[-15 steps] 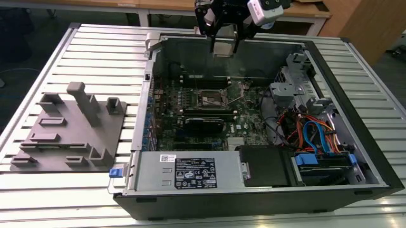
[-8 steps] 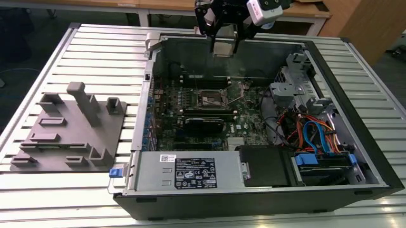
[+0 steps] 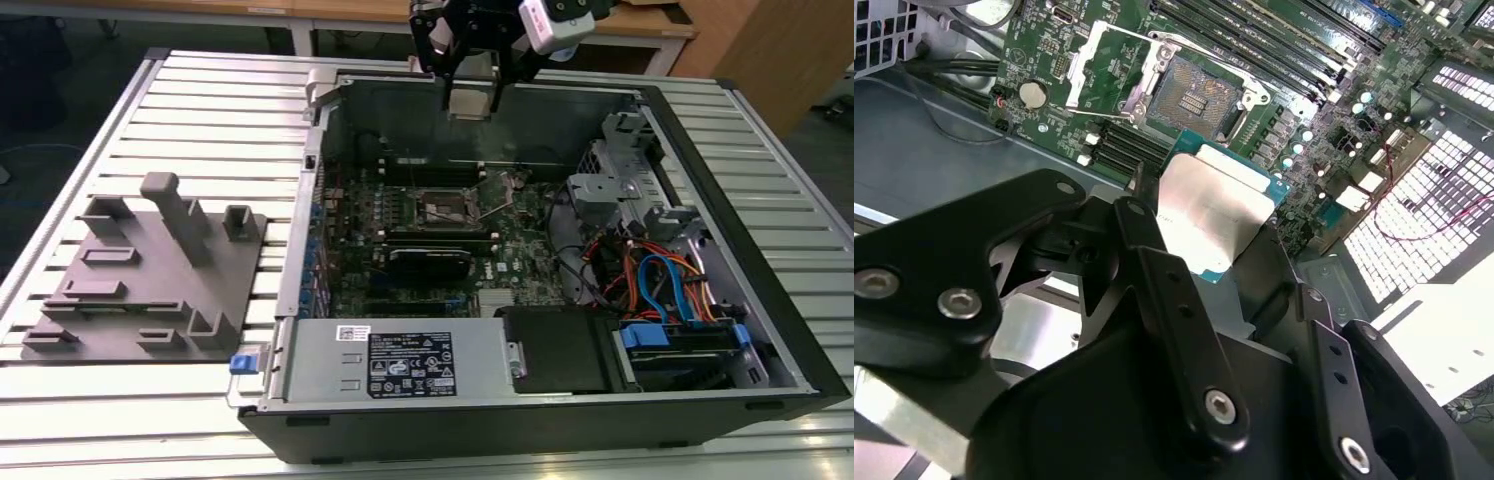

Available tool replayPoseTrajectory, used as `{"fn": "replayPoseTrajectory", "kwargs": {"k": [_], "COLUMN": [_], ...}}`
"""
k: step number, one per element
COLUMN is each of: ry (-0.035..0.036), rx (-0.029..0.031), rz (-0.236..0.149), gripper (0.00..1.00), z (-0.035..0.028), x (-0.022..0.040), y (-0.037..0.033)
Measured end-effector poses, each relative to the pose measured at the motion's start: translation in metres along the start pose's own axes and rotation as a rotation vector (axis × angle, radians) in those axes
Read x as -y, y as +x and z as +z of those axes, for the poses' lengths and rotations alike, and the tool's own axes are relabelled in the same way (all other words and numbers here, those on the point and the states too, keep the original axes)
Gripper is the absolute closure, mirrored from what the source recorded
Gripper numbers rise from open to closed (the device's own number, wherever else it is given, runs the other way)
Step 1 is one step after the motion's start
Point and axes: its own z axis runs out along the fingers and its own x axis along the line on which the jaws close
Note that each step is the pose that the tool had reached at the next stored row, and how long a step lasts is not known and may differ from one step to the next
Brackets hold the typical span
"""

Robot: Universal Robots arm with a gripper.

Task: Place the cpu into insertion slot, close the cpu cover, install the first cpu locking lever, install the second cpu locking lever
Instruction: 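Place the cpu into insertion slot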

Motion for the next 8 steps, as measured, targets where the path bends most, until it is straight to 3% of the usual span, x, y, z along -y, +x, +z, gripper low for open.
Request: {"fn": "replayPoseTrajectory", "kwargs": {"k": [8], "ry": [-0.0004], "rx": [0.0019], "rz": [0.021], "gripper": [0.46], "z": [0.0], "x": [0.0], "y": [0.0]}}
